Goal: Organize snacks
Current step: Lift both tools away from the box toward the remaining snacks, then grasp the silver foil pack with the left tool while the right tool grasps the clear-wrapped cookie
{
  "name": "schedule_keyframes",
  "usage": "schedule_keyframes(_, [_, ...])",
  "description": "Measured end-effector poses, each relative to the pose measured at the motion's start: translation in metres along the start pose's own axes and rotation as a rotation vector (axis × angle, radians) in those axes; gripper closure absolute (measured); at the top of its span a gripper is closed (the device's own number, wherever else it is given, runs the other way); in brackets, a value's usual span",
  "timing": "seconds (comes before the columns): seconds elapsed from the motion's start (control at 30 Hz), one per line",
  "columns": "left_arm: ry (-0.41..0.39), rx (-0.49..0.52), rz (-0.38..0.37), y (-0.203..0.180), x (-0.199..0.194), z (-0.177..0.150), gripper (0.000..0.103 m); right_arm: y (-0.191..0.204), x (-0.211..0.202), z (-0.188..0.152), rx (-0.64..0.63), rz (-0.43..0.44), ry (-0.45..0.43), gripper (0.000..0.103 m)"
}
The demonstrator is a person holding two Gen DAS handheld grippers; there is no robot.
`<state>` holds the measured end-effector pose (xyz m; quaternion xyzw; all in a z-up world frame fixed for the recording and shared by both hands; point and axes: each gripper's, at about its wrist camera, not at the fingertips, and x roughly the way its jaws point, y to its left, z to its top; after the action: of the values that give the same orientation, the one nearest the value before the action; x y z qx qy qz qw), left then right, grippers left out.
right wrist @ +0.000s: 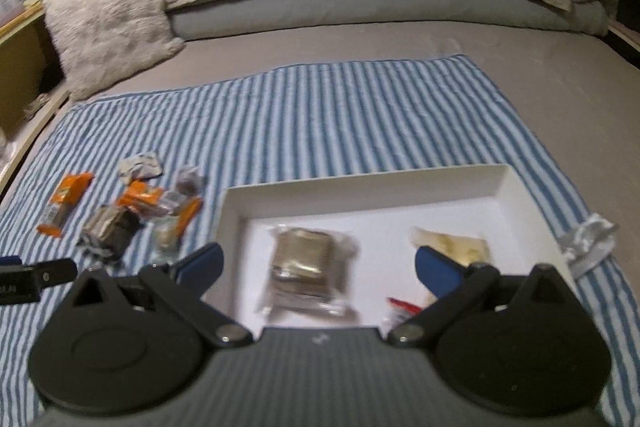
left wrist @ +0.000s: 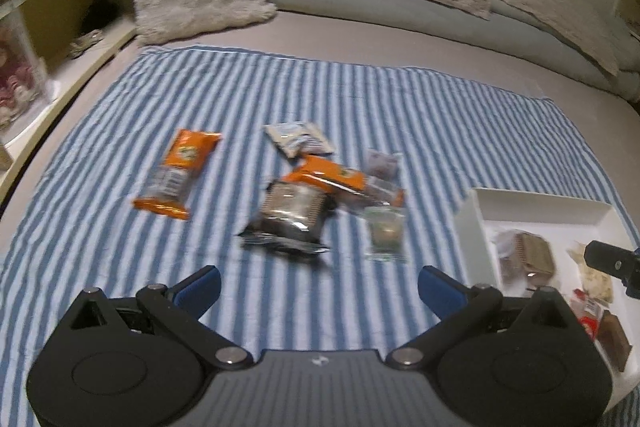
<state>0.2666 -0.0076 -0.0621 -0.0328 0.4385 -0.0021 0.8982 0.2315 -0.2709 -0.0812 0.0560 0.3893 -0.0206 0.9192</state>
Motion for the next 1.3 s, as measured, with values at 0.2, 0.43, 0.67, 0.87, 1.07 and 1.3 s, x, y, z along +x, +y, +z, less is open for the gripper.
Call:
schedule_keyframes(0.2, [-0.008,-0.034,0.043,0.032,-0.004,-0.001,0.000,0.031,0.007,0.005,-0.040,0.034,0.007,0.000])
schedule_keyframes(0.43, [-0.032,-0.069,0.086,0.059,-0.008,-0.001,0.000,0.060,0.011,0.008,-0.038,0.081,-0.018,0.000])
schedule_keyframes(0.67, [-0.073,-0.063,0.147,0.076,-0.002,0.001,0.000,0.087,0.016,0.015,-0.022,0.156,-0.101,0.000])
schedule_keyframes(0.87, [-0.155,-0.037,0.109,0.069,0.008,0.009,0.001,0.102,0.035,0.024,-0.026,0.186,-0.107,0.000])
schedule_keyframes(1.07, [-0.172,0.046,0.046,0.044,0.034,0.017,0.008,0.104,0.064,0.040,0.067,0.258,-0.052,0.021])
schedule_keyframes(1.3, [-0.130,0.131,0.044,0.025,0.076,0.021,0.014,0.120,0.112,0.041,-0.011,0.269,0.099,0.044])
